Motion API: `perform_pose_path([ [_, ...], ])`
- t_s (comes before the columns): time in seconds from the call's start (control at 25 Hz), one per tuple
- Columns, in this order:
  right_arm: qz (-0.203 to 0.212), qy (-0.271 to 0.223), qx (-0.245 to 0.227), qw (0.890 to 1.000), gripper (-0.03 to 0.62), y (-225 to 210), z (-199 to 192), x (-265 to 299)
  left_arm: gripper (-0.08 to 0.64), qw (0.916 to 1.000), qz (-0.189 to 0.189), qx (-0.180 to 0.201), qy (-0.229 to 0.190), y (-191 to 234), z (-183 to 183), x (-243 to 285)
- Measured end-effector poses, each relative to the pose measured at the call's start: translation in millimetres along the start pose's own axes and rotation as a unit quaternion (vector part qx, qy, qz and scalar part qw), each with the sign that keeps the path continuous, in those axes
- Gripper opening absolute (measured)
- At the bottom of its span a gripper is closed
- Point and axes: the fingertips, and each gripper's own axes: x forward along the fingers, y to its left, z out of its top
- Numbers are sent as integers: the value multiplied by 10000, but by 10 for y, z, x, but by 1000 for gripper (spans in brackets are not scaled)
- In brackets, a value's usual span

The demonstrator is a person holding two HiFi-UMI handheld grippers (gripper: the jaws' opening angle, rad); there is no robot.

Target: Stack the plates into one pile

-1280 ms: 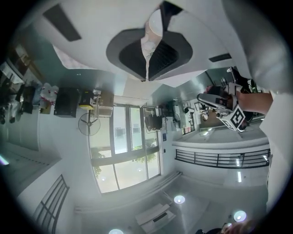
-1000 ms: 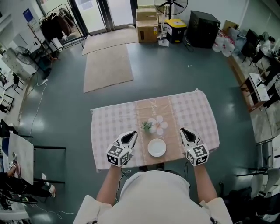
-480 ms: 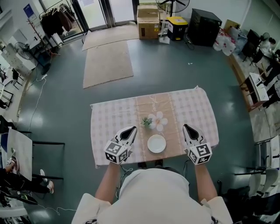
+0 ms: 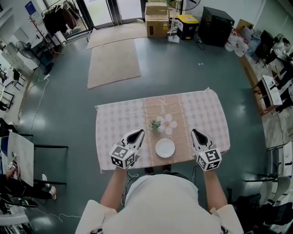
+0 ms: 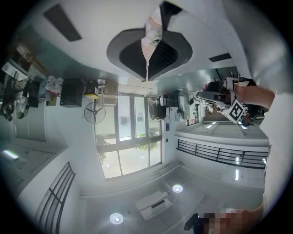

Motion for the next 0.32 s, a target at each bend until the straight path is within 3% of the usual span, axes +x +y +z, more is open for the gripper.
perform_pose_path([
  [0.32, -84, 106, 62, 9999, 37, -10, -43, 31, 8, 9999, 102, 18, 77, 72, -76, 18],
])
